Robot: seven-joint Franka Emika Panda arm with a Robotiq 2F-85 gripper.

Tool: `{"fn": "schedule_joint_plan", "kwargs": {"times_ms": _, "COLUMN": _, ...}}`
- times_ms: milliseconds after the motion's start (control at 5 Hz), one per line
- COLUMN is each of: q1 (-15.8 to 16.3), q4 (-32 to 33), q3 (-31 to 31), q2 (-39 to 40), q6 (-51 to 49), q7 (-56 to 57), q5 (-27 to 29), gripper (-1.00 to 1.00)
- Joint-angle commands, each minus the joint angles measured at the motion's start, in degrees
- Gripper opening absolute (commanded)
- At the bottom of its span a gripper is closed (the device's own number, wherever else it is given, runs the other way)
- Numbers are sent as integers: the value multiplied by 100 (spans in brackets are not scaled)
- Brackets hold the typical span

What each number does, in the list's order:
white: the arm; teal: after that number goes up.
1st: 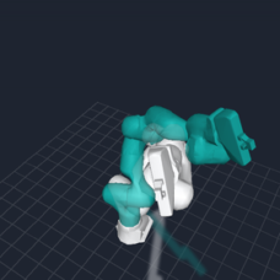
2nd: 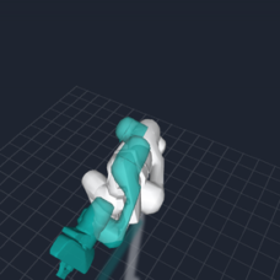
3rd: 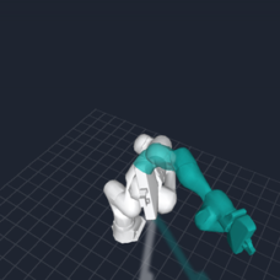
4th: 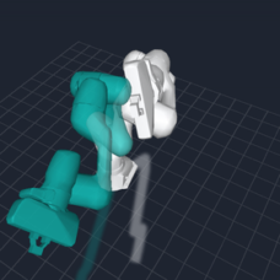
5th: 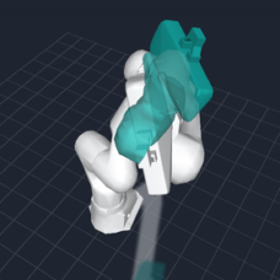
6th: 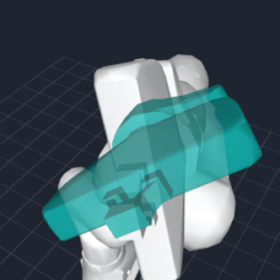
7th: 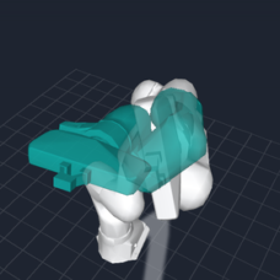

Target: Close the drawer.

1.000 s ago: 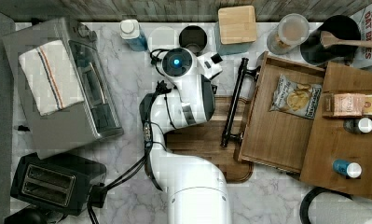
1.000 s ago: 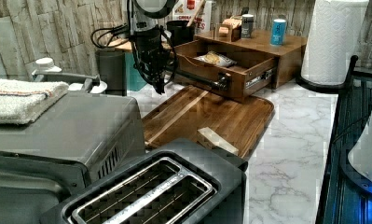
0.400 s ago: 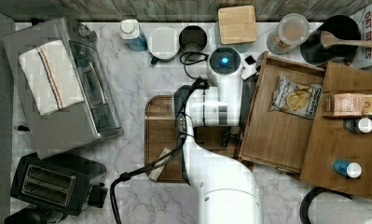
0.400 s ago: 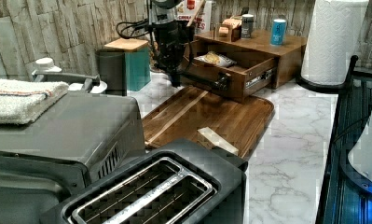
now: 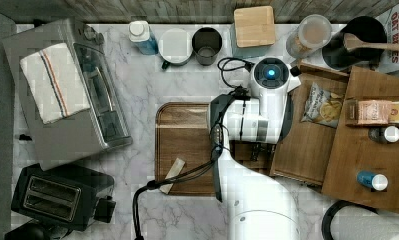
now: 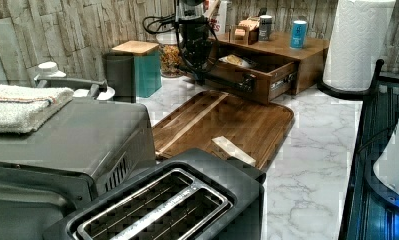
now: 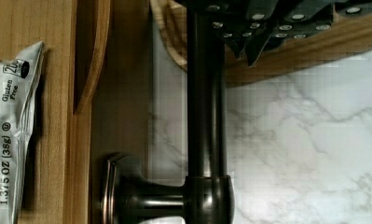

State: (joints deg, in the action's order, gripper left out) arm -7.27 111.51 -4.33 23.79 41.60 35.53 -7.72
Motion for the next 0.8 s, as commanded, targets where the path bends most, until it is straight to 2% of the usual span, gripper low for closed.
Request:
{"fn": "schedule_joint_plan", "kwargs": {"times_ms": 200, "q1": -1375, "q4": -157, "q3": -566, "q2": -343, "q6": 774, "q7": 2548, "q5": 146, "gripper": -100}}
{"fn": "schedule_joint_plan", "kwargs": {"times_ms": 400, "q1": -1577, "q4": -91, "q3": -812, "q2": -259, "q6": 1283, "q7": 3035, "q5": -2, "gripper": -100}}
{"fn": "schedule_joint_plan", "kwargs": {"times_ms": 600, "q1": -1719, "q4": 89, "q3": -1005, "q2": -294, "q6": 1766, "q7": 2984, "q5": -56, "gripper": -100}}
{"fn": "schedule_joint_plan", "kwargs": {"times_ms": 800, "q1": -1792, "q4": -227, "q3": -1261, "q2": -205, "q6": 1258, "q7": 2906, "q5": -280, "gripper": -100}}
